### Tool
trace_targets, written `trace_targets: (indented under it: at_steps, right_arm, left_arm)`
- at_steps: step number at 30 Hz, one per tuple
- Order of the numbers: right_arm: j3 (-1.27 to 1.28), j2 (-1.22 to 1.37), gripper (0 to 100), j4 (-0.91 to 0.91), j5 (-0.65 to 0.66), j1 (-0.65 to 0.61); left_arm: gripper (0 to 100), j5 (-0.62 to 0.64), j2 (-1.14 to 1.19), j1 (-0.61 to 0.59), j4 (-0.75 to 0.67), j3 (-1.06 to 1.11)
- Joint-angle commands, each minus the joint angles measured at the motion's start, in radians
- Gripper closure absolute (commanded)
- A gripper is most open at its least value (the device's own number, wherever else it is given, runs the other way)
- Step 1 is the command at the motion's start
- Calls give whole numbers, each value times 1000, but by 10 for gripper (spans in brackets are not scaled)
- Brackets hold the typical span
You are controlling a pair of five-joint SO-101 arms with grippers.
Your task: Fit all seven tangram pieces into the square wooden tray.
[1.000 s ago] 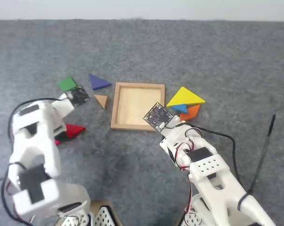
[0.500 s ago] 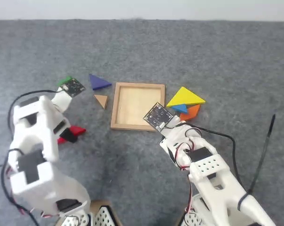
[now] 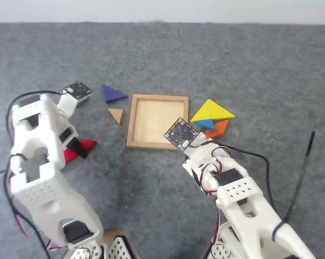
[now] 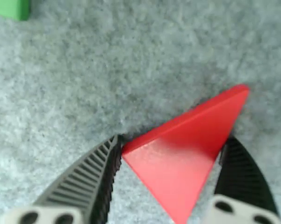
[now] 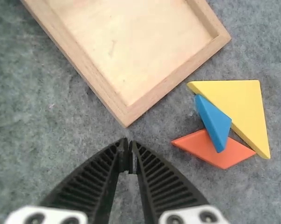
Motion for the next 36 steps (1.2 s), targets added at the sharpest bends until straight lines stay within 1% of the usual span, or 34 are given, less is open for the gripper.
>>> trace_targets:
  at_steps: [1, 4, 10, 15, 20, 24, 31, 36]
  right_arm:
    - [-6, 2, 991, -18, -3, 4]
    - [-6, 2, 991, -18, -3, 4]
    - [-6, 2, 991, -18, -3, 4]
    - [-6, 2, 991, -18, -3, 4]
    - [-6, 2, 991, -18, -3, 4]
    - [-6, 2, 991, -18, -3, 4]
    - [-6, 2, 991, -16, -3, 4]
    - [-6, 2, 991, -15, -3, 4]
  left_arm:
    - [684, 11, 18, 11, -9, -58]
    - [685, 11, 20, -2, -11, -51]
    - [733, 11, 9, 9, -49, -7]
    - [743, 15, 9, 6, -43, -4]
    - [743, 15, 0, 6, 2, -7]
    - [743, 17, -94, 0, 29, 36]
    - [743, 17, -327, 3, 25, 220]
    - [743, 31, -390, 3, 35, 262]
